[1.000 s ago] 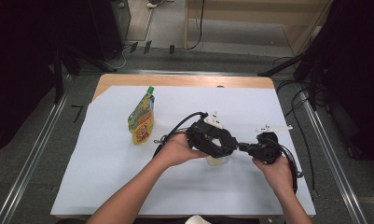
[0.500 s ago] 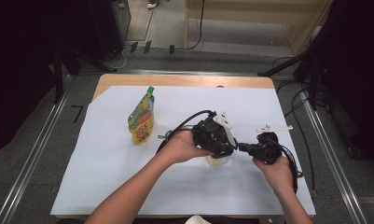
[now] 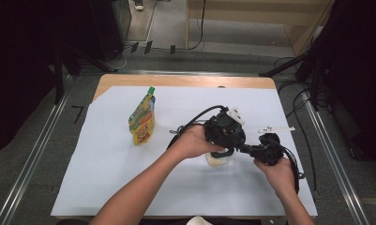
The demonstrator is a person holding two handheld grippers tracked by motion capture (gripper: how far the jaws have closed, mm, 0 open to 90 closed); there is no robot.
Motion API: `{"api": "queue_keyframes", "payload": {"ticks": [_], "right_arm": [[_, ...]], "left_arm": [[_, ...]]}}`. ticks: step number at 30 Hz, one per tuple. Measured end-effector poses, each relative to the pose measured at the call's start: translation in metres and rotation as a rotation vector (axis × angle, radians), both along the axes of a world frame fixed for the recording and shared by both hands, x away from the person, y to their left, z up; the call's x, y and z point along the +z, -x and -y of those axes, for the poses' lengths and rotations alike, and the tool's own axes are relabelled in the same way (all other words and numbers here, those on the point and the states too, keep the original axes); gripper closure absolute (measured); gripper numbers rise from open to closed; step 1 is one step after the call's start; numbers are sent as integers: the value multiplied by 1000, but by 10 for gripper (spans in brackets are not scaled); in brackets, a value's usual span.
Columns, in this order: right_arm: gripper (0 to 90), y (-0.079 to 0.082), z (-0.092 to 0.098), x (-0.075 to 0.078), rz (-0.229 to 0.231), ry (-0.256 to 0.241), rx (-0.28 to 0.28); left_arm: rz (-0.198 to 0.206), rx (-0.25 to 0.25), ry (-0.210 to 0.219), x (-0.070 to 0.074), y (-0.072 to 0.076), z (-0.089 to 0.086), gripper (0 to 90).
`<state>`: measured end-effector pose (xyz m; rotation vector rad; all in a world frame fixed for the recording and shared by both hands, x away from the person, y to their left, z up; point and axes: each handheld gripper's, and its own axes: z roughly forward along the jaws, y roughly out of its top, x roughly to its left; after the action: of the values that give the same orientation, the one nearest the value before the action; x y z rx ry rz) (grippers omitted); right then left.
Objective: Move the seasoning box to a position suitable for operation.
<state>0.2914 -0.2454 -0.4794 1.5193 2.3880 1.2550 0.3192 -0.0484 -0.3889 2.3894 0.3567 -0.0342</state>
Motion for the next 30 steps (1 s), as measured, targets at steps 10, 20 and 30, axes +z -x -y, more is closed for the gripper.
{"api": "queue_keyframes", "payload": {"ticks": [10,20,30], "right_arm": [[900,-1,2,-2,-8,-18,-3],[900,-1,1,-2,-2,-18,-2],[900,0,2,-3,-9,-11,-2]], "left_arm": [[-36,-2,37,-5,-6,3,698],[-38,-28,36,-5,-5,2,820],[-44,-46,10,-5,-2,6,840]]}}
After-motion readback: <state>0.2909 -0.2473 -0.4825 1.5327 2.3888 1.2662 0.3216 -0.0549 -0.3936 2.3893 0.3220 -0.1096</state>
